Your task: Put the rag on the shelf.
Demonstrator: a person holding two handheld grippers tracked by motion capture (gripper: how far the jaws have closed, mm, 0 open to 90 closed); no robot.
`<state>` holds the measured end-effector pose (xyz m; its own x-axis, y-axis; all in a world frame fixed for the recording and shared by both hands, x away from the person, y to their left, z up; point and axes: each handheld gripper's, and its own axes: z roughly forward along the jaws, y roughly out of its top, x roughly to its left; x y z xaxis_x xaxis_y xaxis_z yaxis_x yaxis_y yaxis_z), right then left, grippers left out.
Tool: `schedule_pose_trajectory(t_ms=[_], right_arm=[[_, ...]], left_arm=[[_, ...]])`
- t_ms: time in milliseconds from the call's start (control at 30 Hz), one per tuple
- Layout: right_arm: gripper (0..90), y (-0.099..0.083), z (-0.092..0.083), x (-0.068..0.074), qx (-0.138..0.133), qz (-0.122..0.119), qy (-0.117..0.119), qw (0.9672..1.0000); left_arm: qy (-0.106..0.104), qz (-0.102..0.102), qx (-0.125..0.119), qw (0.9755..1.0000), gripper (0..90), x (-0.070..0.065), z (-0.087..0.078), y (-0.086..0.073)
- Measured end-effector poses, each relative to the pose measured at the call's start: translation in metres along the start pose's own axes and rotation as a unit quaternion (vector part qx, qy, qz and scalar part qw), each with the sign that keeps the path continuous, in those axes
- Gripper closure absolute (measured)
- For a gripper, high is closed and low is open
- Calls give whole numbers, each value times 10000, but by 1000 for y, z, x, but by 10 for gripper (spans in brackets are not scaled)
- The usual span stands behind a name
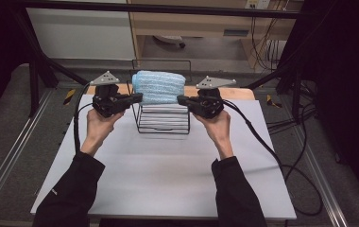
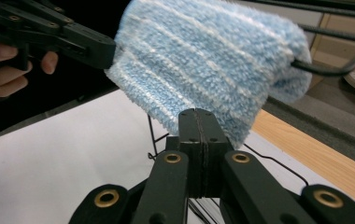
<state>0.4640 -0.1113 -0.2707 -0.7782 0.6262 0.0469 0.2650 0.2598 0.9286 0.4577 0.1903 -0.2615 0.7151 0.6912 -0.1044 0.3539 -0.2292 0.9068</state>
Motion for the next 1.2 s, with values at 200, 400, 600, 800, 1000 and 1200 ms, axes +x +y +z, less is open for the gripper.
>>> schedule_pose_trajectory(t_ms=[200, 400, 600, 800, 1000, 1200], right_arm=[[900, -8, 9, -5, -92, -31, -153, 9998], [900, -11, 18, -7, -192, -82, -308, 9993], [900, -11, 21, -9, -248, -68, -372, 9990], [840, -10, 11, -2, -408, -200, -290, 9985], [773, -6, -5, 2, -628, -212, -233, 9975], [683, 0, -15, 5, -716, -200, -167, 9971]], left_arm=[[163, -27, 3, 9999, 893, 2, 10, -4], [356, -69, -25, 9993, 893, 7, 20, -6], [320, -183, -110, 9993, 893, 11, 22, -7], [226, -141, -256, 9993, 889, 6, 9, -7], [171, -113, -428, 9989, 841, 1, -8, -1], [278, -12, -438, 9987, 772, -2, -19, 4]])
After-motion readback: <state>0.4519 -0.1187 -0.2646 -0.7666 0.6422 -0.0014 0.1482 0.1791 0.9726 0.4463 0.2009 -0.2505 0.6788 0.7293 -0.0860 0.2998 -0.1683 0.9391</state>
